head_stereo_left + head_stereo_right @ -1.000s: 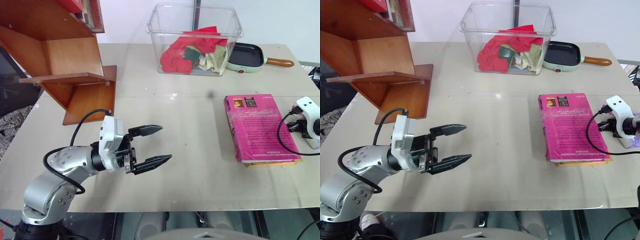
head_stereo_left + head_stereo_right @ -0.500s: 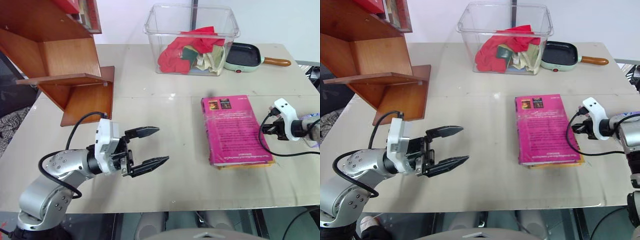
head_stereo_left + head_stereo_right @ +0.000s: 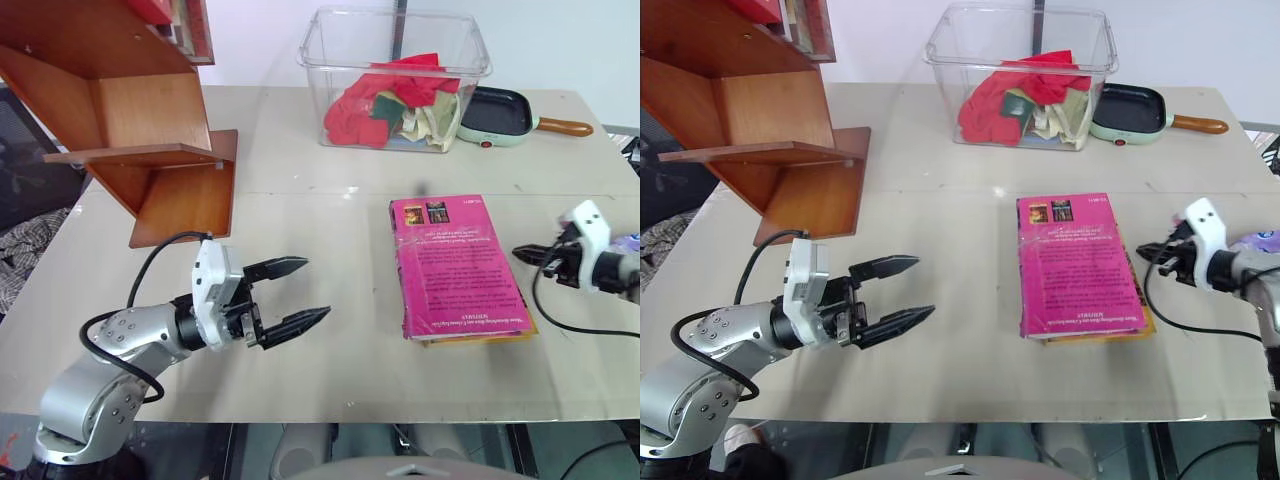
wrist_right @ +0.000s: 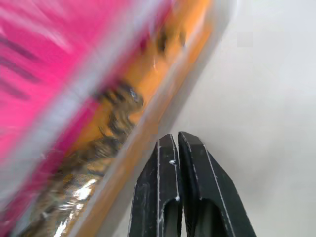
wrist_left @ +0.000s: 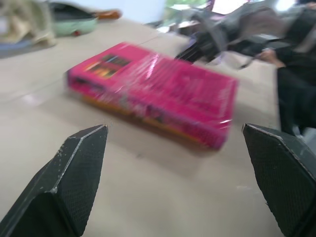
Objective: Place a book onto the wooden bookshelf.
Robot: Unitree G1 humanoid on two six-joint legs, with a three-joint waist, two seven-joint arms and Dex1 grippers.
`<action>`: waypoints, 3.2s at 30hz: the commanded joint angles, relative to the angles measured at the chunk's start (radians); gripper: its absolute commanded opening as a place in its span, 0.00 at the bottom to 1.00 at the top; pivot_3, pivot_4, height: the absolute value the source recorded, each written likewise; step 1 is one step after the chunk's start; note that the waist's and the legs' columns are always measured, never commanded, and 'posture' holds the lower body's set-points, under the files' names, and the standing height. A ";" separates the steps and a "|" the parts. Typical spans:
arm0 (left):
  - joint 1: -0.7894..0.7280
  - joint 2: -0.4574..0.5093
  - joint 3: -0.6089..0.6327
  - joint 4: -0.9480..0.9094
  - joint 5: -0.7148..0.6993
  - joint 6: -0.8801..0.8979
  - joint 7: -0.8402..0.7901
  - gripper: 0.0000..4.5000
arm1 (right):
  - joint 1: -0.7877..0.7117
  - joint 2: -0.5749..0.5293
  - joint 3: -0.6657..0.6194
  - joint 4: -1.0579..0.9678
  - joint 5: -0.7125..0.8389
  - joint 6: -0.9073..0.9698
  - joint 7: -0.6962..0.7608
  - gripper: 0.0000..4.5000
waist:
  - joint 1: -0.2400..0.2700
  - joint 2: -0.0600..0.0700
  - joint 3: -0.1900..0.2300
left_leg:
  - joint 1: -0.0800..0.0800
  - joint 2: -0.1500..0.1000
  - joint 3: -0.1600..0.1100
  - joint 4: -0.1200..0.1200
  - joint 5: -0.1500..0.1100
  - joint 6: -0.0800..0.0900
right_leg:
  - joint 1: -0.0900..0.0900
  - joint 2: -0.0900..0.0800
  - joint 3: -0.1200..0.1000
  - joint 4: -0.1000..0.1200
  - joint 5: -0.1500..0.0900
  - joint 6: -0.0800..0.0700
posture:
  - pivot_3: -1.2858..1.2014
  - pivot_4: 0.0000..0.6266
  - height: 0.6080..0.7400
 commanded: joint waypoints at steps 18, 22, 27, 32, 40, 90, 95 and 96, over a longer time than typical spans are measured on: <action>-0.466 -0.132 -0.088 0.440 -0.418 0.698 0.285 1.00 | 0.590 -0.049 -0.651 -0.543 0.374 -0.085 0.345 0.99 | 0.003 -0.001 0.000 | 0.002 0.000 -0.003 0.004 0.000 0.000 | 0.005 0.001 -0.004 0.001 0.000 0.000 | 0.52 0.24 1.00; -0.593 -0.277 -0.061 0.664 -0.519 0.860 0.464 1.00 | 0.611 -0.026 -0.646 -0.576 0.385 -0.097 0.312 0.99 | 0.004 -0.003 0.000 | 0.001 -0.002 -0.004 0.007 0.000 0.000 | 0.006 0.000 -0.004 0.002 0.001 0.002 | 0.52 0.24 1.00; -0.683 -0.462 0.007 0.859 -0.575 0.886 0.653 1.00 | 0.630 -0.013 -0.642 -0.597 0.380 -0.112 0.281 0.99 | 0.001 -0.003 0.000 | 0.001 -0.003 -0.005 0.008 0.000 0.000 | 0.006 -0.001 -0.003 0.002 0.001 0.001 | 0.52 0.24 1.00; -0.726 -0.558 0.038 0.948 -0.545 0.875 0.728 1.00 | 0.647 -0.019 -0.658 -0.609 0.391 -0.107 0.260 0.99 | 0.002 -0.003 0.000 | 0.001 -0.003 -0.003 0.008 0.000 0.000 | 0.006 -0.001 -0.003 0.002 0.001 0.001 | 0.52 0.24 1.00; -0.777 -0.639 0.022 1.048 -0.421 0.822 0.688 1.00 | 0.698 -0.024 -0.695 -0.638 0.445 -0.087 0.276 0.99 | 0.010 -0.004 0.000 | 0.000 -0.004 -0.002 0.009 0.000 0.000 | 0.006 -0.001 -0.004 0.002 0.001 0.001 | 0.52 0.24 1.00; -0.812 0.300 -0.198 0.200 0.701 -0.159 0.173 0.13 | -0.011 0.039 -0.182 -0.298 0.440 -0.199 0.145 1.00 | 0.012 -0.009 0.006 | -0.002 -0.003 -0.002 0.004 0.001 -0.001 | 0.003 -0.001 -0.003 -0.002 0.001 0.001 | 0.52 0.24 1.00; -0.893 0.503 -0.209 0.266 0.812 -0.234 0.031 0.13 | -0.138 0.060 -0.128 -0.184 0.399 -0.257 0.189 1.00 | 0.006 -0.009 0.009 | -0.002 -0.003 -0.001 0.002 0.001 -0.001 | 0.003 -0.001 -0.005 -0.001 0.001 0.001 | 0.52 0.24 1.00; -0.885 0.536 -0.199 0.272 0.809 -0.232 -0.007 0.13 | -0.150 0.060 -0.124 -0.172 0.395 -0.265 0.196 1.00 | 0.004 -0.009 0.009 | -0.002 -0.003 -0.001 0.002 0.001 -0.001 | 0.002 -0.001 -0.005 -0.001 0.001 0.001 | 0.52 0.24 1.00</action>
